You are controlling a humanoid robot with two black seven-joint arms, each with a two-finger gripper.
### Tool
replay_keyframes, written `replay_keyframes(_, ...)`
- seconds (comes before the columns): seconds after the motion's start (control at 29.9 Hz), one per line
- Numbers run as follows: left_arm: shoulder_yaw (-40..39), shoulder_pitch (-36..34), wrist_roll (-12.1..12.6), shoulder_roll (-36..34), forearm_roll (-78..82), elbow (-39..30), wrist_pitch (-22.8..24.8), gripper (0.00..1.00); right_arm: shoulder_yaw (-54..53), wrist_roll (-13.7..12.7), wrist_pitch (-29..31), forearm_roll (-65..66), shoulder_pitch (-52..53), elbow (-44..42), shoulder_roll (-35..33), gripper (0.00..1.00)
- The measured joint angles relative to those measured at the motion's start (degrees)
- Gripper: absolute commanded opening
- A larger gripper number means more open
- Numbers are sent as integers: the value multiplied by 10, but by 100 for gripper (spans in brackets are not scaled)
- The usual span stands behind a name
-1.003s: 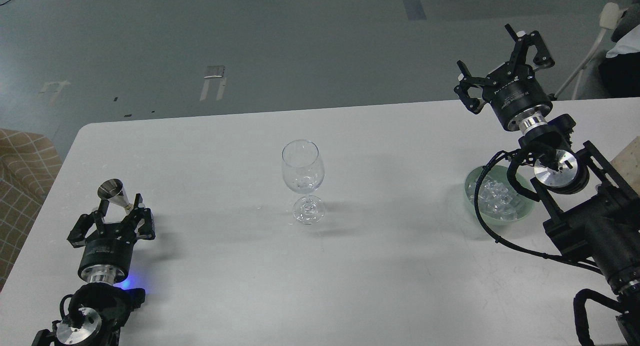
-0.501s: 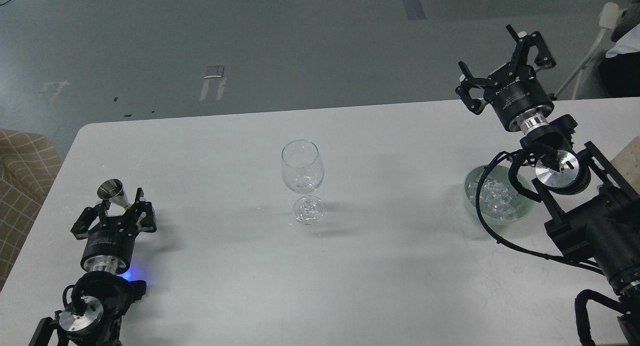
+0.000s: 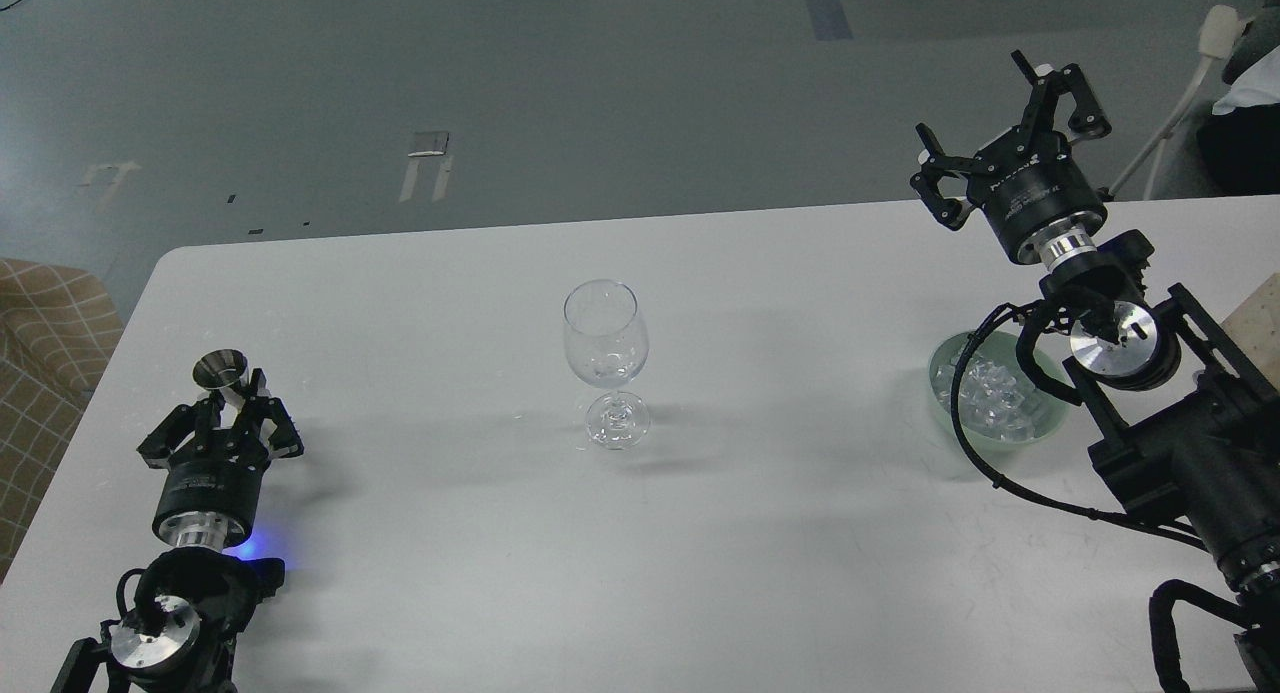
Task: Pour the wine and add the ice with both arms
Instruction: 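Close the left gripper on the jigger and lift it upright, then carry the jigger with the left gripper over the wine glass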
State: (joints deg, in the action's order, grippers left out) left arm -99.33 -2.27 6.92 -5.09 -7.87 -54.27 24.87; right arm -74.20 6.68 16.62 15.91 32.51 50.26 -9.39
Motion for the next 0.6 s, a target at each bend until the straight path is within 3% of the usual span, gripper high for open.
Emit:
replay_keyframes(0.33,0,1,0,-1,0,-13,12,12,1,0,0,1,-2,-1,0,100)
replay_keyframes(0.6,6,0,1,-9,0,-45,3,12,-1,0,0,1,-4,0,-1,100)
